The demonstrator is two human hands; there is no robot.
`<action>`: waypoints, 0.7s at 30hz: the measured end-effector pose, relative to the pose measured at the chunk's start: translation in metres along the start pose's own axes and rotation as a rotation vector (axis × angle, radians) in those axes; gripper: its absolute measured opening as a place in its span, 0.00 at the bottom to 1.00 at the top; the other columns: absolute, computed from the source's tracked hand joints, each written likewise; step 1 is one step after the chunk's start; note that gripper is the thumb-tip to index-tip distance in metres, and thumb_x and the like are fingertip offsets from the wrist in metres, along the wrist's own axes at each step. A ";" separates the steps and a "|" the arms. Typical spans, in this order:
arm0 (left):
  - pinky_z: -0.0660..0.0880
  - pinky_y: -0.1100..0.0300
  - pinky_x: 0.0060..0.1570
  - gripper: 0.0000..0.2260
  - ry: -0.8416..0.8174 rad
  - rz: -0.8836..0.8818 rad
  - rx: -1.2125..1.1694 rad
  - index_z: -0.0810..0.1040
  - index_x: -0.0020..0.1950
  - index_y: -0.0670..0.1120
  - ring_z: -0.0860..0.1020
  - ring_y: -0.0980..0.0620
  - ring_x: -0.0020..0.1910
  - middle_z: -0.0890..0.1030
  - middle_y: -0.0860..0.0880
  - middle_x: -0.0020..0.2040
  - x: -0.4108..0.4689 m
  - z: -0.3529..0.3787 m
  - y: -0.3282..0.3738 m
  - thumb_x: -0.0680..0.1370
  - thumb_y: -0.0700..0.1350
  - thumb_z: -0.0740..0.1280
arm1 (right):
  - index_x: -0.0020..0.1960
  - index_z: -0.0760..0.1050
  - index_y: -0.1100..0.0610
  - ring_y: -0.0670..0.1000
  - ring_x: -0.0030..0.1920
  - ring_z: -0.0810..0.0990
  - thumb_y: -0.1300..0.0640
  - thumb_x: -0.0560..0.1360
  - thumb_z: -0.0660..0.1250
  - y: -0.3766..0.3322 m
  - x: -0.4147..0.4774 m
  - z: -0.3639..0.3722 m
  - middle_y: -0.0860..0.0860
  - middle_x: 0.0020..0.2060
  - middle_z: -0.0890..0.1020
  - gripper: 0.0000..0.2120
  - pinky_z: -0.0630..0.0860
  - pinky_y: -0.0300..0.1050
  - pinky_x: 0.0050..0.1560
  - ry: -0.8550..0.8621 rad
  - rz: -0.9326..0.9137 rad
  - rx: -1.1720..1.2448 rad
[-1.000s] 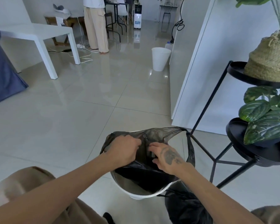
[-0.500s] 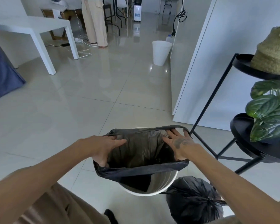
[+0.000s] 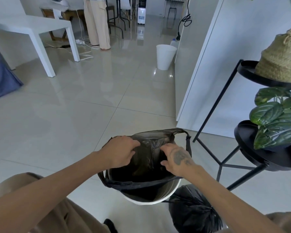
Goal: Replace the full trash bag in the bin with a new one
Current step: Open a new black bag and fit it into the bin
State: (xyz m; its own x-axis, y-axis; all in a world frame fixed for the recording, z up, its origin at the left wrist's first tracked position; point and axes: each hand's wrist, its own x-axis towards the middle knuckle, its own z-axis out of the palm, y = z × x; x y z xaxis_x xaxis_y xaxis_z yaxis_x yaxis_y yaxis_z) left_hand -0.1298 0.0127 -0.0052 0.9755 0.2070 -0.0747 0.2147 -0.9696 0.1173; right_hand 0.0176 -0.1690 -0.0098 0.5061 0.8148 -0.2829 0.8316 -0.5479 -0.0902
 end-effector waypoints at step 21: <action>0.58 0.40 0.72 0.29 -0.039 -0.235 -0.048 0.58 0.79 0.51 0.64 0.42 0.75 0.66 0.44 0.77 0.066 0.069 -0.045 0.82 0.63 0.42 | 0.81 0.49 0.54 0.56 0.80 0.55 0.40 0.81 0.59 0.047 0.084 0.040 0.53 0.82 0.53 0.37 0.60 0.57 0.77 0.016 -0.016 0.093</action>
State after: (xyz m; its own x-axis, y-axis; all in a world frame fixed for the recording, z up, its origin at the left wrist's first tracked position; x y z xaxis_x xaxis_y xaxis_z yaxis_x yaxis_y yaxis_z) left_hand -0.0781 0.0609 -0.0833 0.8960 0.4204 -0.1432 0.4388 -0.8878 0.1390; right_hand 0.0898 -0.1333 -0.0761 0.4970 0.8263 -0.2651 0.8154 -0.5492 -0.1830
